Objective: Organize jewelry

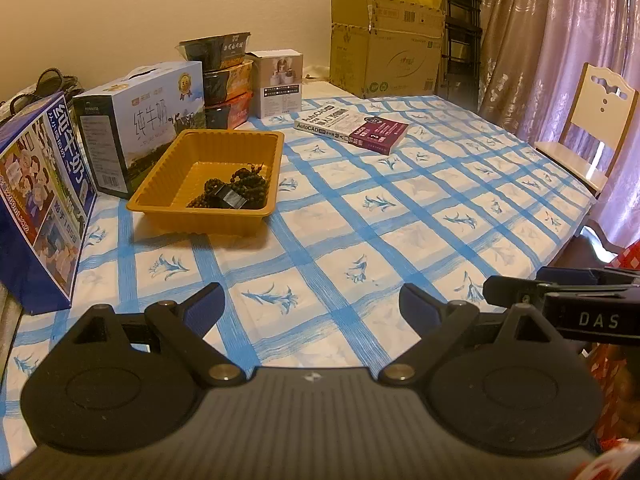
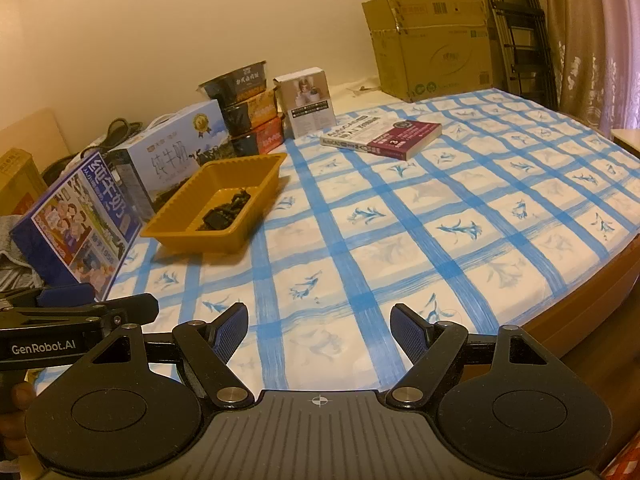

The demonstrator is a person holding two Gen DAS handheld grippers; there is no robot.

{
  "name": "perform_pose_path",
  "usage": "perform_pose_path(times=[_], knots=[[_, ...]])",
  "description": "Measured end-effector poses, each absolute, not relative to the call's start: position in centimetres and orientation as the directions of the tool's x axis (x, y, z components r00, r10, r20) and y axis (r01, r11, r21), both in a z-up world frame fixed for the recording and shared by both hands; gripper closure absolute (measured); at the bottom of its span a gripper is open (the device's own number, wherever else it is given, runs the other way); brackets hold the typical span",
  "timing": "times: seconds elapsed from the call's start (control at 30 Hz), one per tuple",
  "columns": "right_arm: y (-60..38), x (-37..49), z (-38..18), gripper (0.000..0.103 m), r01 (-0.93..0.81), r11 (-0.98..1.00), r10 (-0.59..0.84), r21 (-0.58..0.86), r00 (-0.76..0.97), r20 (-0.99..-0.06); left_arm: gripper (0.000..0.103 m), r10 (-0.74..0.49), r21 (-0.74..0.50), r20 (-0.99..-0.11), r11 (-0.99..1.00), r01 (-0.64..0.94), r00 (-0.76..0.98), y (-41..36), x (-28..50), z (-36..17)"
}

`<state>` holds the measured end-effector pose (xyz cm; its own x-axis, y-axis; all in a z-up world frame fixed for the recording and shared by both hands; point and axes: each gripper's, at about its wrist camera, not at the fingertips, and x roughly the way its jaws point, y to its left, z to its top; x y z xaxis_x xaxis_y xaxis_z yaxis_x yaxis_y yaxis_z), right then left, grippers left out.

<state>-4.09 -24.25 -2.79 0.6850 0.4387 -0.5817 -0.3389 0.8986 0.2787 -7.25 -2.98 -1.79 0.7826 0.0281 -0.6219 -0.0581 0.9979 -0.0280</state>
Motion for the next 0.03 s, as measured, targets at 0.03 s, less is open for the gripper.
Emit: perform_pose_path(times=[0.03], knots=[[-24.18, -4.1, -2.89, 0.025, -0.339, 0.898, 0.439, 0.279, 0.685, -0.582, 0.01, 0.03, -0.027, -0.623, 0.998, -0.06, 0.781, -2.96, -7.23, -1.83]])
